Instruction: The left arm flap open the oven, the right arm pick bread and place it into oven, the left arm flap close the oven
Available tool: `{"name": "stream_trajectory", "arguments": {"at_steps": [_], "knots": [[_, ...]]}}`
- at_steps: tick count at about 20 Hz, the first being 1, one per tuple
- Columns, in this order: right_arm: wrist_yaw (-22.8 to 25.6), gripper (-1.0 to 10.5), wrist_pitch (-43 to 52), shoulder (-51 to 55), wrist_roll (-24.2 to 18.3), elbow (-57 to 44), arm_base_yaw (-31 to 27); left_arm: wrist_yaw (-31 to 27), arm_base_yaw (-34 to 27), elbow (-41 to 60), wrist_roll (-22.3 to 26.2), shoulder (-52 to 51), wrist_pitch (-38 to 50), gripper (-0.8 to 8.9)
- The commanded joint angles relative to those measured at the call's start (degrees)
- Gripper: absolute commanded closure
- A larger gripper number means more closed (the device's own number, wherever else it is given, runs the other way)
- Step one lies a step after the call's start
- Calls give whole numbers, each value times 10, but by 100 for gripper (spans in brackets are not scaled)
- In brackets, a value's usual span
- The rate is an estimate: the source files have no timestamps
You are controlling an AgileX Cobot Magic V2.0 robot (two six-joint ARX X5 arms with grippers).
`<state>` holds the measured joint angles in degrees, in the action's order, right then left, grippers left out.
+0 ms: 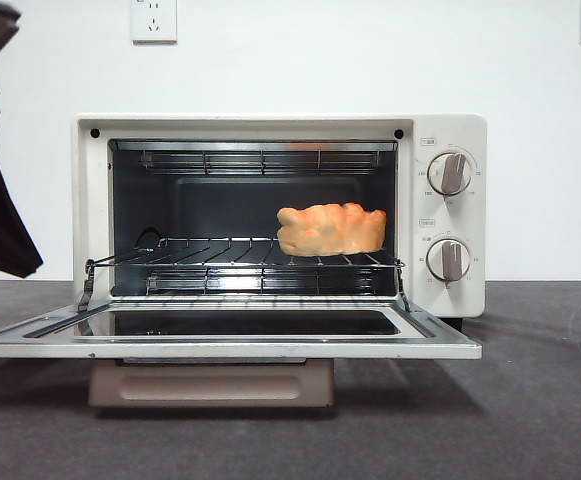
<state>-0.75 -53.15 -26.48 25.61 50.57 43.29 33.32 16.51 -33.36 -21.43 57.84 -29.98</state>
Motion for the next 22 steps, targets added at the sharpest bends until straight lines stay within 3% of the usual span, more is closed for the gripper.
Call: {"name": "stream_trajectory", "arguments": {"at_steps": [1,9,12,22], "knots": [[13,519,-12,5,-7,10,5,10,-27,19,-53,5,44,800],[12,526,-33,8,-8,10,5,9,-90,67,-82,9,104,799],[12,604,-33,8,-8,10,5,-5,-106,74,-87,9,111,799],[17,627,-30,8,-10,10,5,-57,-127,75,-84,37,55,799]]}}
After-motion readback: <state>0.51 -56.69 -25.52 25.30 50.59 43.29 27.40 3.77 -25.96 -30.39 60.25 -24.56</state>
